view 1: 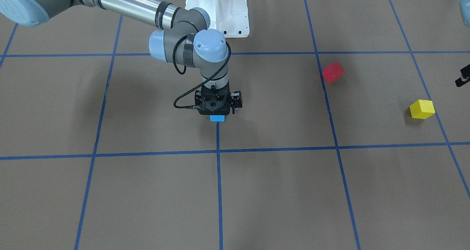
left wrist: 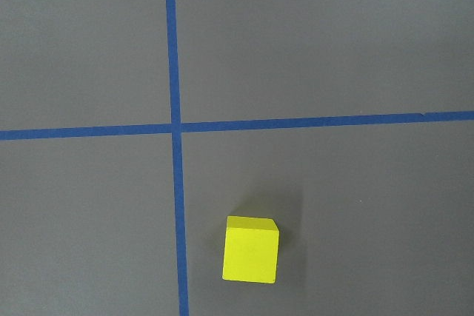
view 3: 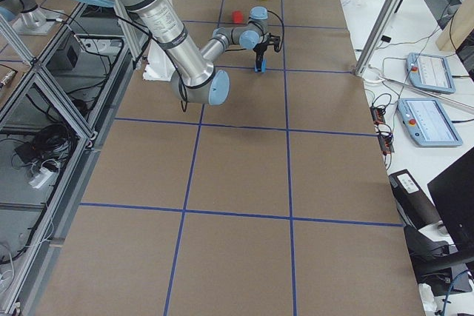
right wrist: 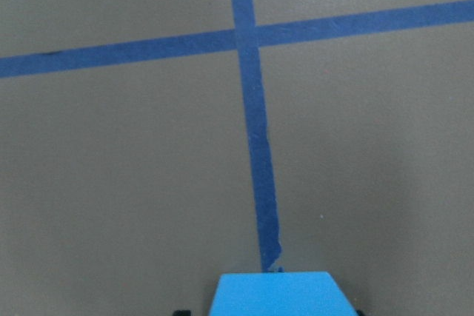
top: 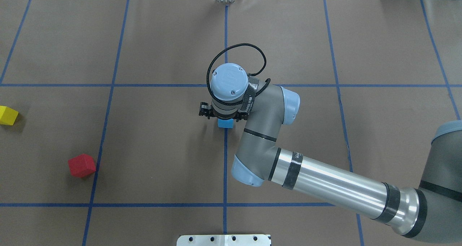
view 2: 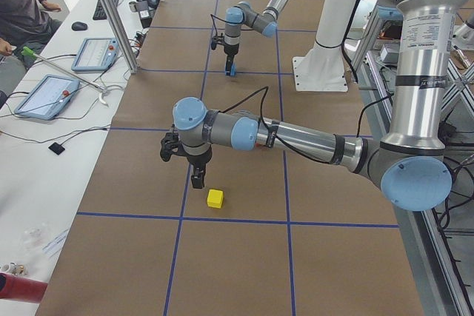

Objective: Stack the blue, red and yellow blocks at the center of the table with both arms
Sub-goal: 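Open the right gripper and withdraw it while the left gripper reaches the red cube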

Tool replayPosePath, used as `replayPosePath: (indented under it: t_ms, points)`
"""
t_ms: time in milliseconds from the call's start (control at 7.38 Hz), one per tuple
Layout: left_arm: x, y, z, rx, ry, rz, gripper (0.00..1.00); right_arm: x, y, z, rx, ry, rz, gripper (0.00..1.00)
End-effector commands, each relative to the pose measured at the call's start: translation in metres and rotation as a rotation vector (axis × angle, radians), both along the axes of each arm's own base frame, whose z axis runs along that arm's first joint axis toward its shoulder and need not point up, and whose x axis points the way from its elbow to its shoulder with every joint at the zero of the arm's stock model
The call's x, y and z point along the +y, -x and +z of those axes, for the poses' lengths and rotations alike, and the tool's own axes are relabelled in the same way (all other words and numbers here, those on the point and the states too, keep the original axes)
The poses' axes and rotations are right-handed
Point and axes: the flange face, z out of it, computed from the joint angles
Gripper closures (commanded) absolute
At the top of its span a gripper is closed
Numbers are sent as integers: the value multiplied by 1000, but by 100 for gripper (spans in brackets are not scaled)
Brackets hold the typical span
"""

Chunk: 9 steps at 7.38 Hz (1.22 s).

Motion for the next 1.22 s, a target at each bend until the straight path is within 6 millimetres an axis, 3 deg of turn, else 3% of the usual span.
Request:
replayPosePath:
  t_ms: [0,271,407,678,813,949,1084]
  points:
    - [0,-73,-22,28,62,-100,0,1,-76,7,-59,-7,23,0]
    - [31,-184,-71,-4,66,-168,1,1,-180,30,-28,19,20,0]
    - [54,-219,-98,-9,1,-124,1,0,-210,50,-7,-2,16,0]
    - [104,-250,-106,3,56,-72,1,-4,-225,83,41,4,21,0]
    - [121,-269,-117,25,245,-205,1,-4,-231,99,62,-4,14,0]
    - [132,-279,-121,26,324,-253,1,-4,-231,102,68,-5,13,0]
    - [140,-282,-112,9,344,-245,1,-4,-231,103,69,-4,13,0]
